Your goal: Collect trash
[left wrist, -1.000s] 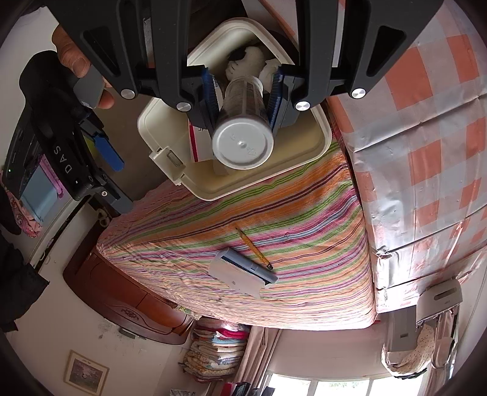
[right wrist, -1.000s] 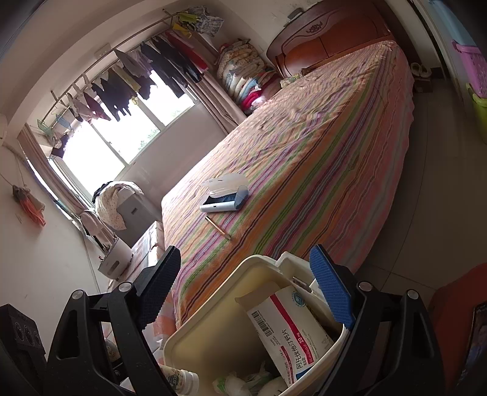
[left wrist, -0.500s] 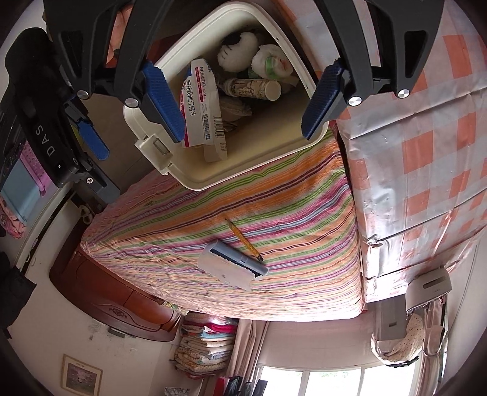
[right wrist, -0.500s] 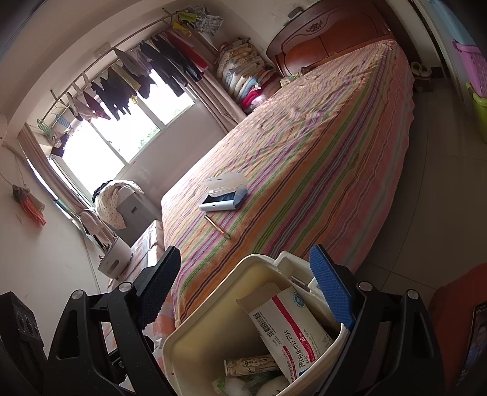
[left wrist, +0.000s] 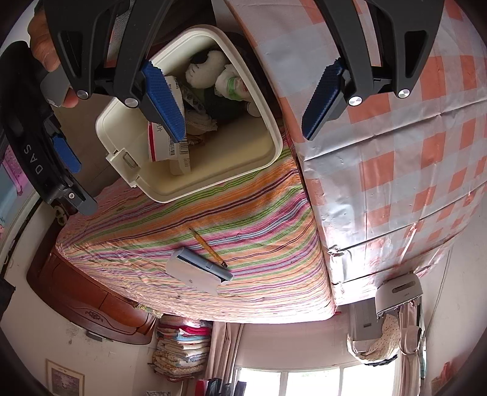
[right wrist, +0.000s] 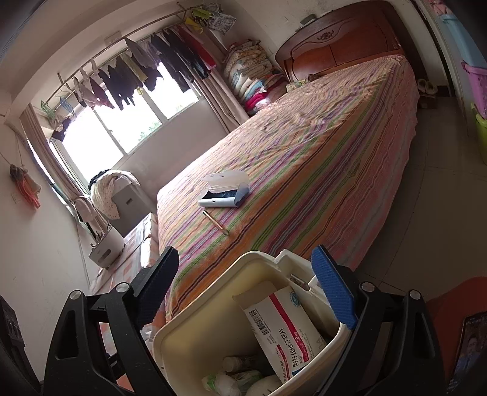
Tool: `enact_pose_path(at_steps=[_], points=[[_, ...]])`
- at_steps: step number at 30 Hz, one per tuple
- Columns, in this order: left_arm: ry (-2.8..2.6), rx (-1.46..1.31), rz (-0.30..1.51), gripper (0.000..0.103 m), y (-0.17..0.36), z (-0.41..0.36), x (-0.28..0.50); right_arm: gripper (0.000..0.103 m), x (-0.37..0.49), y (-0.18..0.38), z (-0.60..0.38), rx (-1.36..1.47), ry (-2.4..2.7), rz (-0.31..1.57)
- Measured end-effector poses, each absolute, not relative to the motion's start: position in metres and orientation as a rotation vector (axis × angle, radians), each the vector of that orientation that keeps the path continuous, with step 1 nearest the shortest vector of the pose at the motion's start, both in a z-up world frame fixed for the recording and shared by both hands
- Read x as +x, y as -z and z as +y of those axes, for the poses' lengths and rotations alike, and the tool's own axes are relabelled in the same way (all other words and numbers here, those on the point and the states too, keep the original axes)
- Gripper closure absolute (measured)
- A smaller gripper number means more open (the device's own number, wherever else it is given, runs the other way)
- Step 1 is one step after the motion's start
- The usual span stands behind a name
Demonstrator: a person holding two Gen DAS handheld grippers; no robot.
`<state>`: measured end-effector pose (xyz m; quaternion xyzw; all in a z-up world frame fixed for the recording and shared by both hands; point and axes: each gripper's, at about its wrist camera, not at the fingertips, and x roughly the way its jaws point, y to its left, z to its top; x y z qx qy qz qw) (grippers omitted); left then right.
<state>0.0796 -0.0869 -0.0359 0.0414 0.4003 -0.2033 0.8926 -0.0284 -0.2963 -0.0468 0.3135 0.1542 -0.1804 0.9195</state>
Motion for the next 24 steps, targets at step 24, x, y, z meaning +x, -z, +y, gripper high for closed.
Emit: enact_pose_path(at_steps=[24], points=[[0.083, 0.087, 0.738, 0.026, 0.003, 0.046, -0.010, 0.007, -0.094, 0.009, -0.142, 0.205, 0.162, 0.557]])
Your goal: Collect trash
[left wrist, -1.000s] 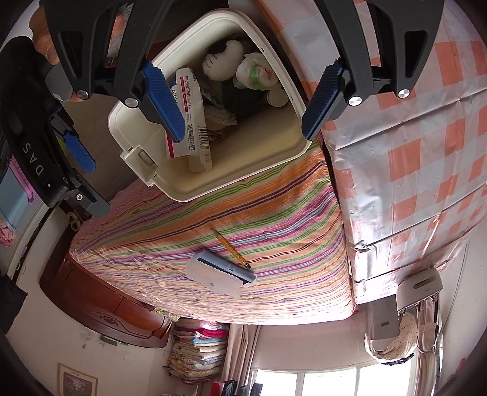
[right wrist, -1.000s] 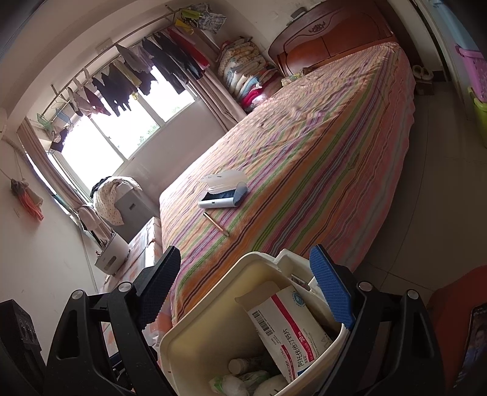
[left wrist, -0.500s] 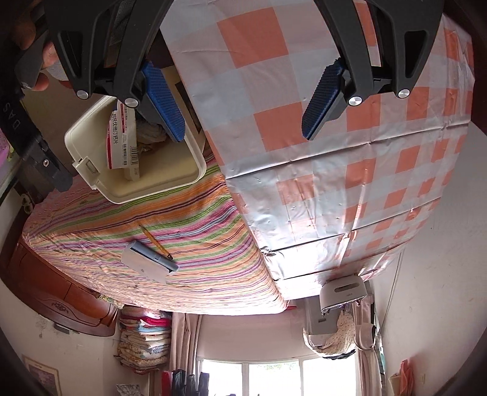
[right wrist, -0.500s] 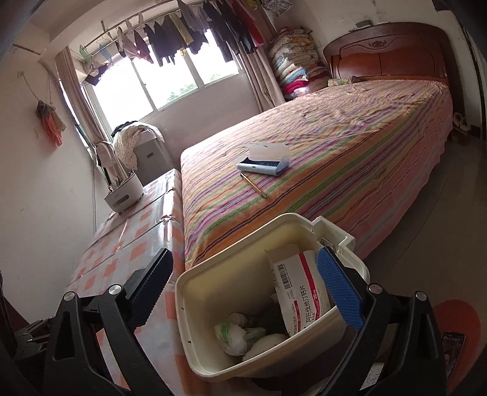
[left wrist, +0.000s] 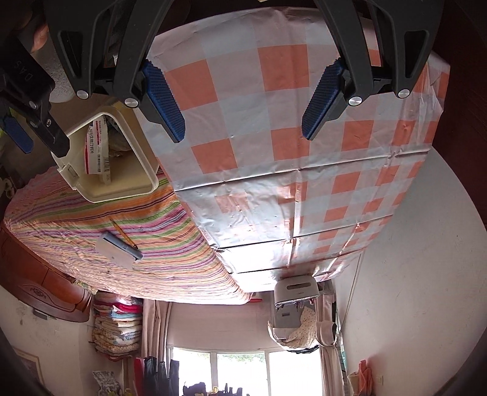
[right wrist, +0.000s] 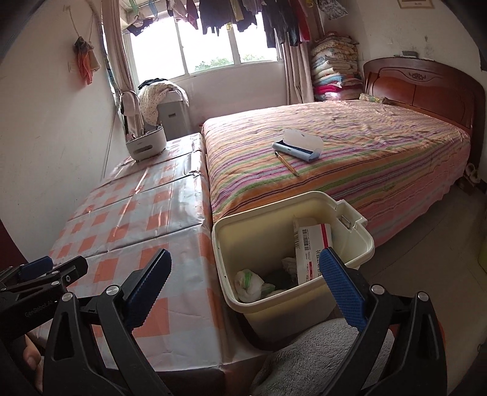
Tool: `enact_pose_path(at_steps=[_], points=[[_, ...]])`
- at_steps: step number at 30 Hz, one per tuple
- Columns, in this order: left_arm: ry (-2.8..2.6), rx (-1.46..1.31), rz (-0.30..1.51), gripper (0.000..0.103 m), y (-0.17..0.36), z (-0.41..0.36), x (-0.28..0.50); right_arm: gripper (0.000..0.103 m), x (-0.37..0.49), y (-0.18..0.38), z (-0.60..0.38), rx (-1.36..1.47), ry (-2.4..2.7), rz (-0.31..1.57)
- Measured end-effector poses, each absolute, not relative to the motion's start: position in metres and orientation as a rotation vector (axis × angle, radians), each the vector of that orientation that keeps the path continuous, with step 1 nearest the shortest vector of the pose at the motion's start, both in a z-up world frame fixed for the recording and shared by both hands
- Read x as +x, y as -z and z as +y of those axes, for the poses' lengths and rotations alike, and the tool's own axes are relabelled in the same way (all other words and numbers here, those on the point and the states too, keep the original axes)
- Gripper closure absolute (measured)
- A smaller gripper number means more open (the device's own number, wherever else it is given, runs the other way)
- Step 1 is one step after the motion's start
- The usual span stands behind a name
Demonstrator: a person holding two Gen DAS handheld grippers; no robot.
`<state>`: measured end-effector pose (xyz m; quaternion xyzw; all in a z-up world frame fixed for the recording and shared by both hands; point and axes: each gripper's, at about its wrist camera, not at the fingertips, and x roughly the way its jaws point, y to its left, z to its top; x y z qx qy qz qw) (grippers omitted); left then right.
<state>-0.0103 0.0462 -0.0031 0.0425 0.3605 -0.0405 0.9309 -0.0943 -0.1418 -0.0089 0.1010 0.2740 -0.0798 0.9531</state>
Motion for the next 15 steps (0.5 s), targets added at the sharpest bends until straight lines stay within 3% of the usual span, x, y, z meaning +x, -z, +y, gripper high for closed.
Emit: enact_pose_path(at_steps=[15], points=[[0.077, 0.057, 0.762, 0.026, 0.008, 0.065, -0.016, 0.007, -0.082, 0.013, -0.125, 0.163, 0.175, 0.611]])
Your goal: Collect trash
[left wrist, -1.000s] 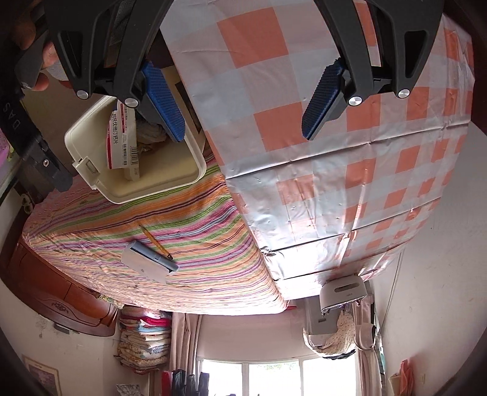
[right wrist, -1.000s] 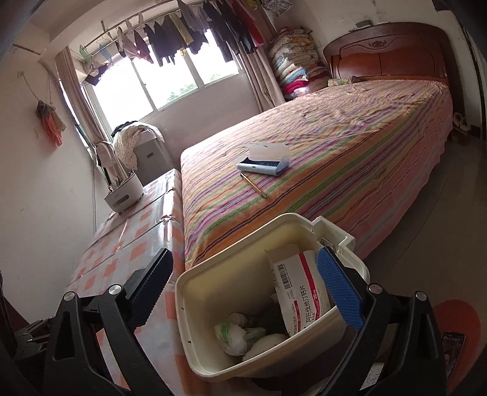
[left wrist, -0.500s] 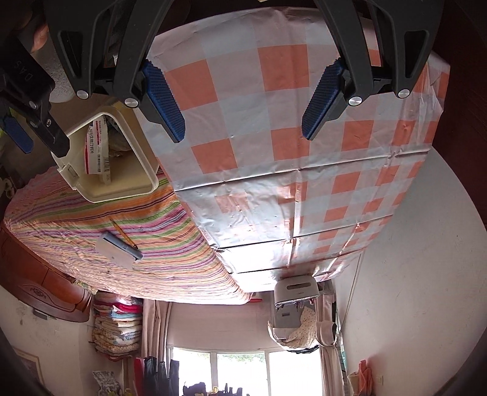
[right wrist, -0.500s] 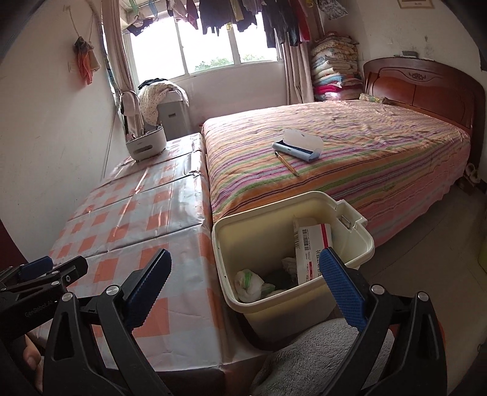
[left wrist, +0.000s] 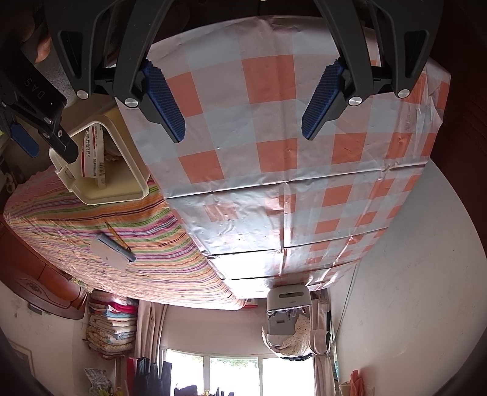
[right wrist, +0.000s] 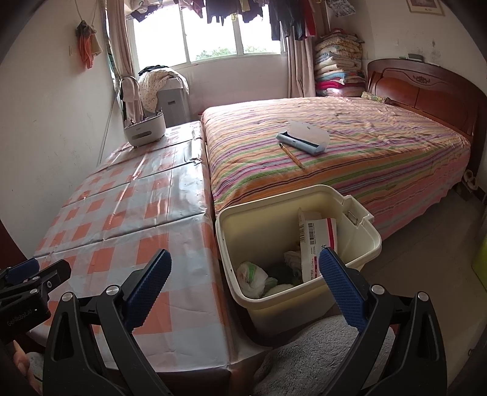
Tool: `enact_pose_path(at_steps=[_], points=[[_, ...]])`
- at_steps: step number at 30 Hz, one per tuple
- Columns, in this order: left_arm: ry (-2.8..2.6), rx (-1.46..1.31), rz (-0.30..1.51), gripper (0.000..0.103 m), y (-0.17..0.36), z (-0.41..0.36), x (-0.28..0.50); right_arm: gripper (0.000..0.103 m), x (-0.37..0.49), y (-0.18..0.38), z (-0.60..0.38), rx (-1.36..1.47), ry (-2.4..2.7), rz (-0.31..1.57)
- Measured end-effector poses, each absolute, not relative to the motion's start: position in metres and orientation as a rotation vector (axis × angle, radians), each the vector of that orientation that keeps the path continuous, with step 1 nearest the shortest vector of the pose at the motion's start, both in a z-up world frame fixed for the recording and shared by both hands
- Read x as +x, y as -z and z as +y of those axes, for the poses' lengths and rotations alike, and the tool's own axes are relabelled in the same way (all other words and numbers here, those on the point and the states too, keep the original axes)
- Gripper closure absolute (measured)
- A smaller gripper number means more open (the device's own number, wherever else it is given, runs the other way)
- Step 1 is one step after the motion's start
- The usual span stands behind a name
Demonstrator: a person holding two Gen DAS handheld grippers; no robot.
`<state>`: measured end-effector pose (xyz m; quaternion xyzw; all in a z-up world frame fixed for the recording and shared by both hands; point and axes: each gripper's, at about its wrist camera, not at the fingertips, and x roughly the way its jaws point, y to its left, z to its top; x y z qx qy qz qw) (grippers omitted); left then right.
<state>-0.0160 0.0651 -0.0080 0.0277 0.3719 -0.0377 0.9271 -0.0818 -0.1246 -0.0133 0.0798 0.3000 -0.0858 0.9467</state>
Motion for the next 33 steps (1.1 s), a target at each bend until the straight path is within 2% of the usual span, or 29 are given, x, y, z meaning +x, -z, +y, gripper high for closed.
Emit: enact_pose_path(at_steps=[33], points=[[0.101, 0.041, 0.789, 0.026, 0.014, 0.068, -0.013, 0.007, -0.059, 0.026, -0.108, 0.140, 0.136, 0.696]])
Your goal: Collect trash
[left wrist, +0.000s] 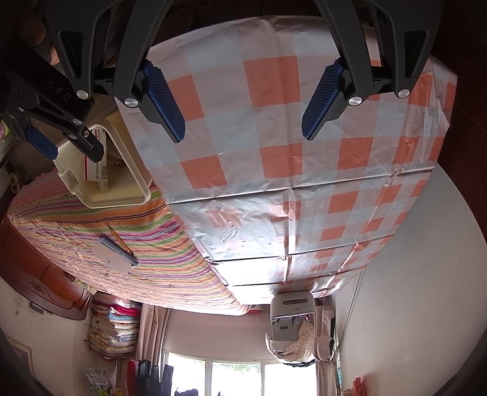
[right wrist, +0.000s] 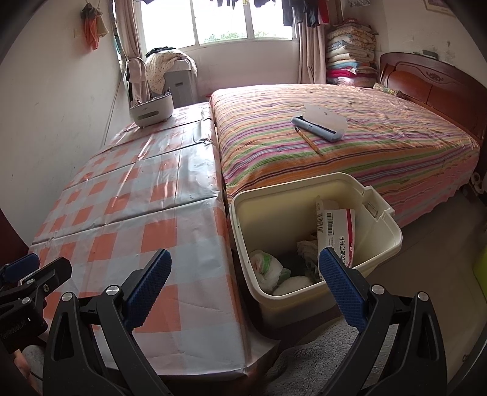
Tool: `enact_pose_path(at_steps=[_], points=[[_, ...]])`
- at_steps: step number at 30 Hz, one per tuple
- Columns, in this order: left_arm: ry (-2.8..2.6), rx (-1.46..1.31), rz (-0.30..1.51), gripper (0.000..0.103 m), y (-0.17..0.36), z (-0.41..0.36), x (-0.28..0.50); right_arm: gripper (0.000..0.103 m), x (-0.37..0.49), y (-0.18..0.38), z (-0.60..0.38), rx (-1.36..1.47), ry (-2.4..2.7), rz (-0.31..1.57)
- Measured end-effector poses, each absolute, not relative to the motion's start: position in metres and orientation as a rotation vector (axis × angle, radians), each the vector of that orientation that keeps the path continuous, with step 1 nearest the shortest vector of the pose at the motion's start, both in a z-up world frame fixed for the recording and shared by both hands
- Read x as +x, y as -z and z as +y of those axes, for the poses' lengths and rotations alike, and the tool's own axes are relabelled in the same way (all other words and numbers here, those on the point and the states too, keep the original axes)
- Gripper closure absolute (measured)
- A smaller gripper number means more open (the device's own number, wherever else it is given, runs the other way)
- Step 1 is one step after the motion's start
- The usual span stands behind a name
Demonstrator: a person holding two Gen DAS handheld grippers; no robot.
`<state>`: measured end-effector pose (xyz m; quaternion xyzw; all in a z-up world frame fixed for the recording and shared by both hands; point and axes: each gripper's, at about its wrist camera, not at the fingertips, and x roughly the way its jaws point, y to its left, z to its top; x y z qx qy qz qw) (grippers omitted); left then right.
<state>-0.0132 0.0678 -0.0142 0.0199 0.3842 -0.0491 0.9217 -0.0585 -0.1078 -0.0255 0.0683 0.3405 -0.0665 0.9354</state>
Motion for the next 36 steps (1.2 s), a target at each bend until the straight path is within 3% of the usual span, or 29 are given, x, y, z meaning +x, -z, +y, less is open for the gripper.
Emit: enact_pose_path(at_steps=[36], points=[[0.092, 0.035, 0.782, 0.026, 0.020, 0.073, -0.007, 0.007, -0.044, 0.036, -0.107, 0.140, 0.128, 0.736]])
